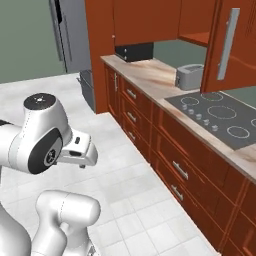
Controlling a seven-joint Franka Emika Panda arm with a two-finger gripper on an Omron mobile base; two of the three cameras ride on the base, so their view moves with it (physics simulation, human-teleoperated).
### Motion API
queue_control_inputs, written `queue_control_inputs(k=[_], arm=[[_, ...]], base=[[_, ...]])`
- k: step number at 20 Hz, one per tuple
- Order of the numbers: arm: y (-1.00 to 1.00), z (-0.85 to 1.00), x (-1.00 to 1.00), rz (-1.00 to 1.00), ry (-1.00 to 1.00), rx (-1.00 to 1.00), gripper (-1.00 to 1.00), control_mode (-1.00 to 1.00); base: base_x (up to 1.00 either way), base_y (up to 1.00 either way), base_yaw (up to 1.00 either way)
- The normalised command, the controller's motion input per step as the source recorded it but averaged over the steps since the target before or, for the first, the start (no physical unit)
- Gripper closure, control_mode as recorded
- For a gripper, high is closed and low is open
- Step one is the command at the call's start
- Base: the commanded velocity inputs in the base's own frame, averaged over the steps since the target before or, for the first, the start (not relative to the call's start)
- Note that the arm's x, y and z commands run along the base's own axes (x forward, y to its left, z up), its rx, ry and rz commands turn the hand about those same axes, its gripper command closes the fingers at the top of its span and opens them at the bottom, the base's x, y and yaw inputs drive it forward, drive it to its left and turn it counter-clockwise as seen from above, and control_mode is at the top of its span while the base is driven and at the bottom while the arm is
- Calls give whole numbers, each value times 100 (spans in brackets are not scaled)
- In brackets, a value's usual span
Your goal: There is a bowl on the dining counter. Grab a lemon wedge from the fridge and place it in the bowl. Then get the liquor bottle and glass cup from the cabinet and place them next to the bowl.
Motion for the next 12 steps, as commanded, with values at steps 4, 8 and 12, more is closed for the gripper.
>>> queue_control_inputs(k=[4,8,12], arm=[[0,0,0,0,0,0,-100,100],[0,0,0,0,0,0,-100,100],[0,0,0,0,0,0,-100,100]], base=[[77,23,-22],[71,22,-30],[70,20,-34]])
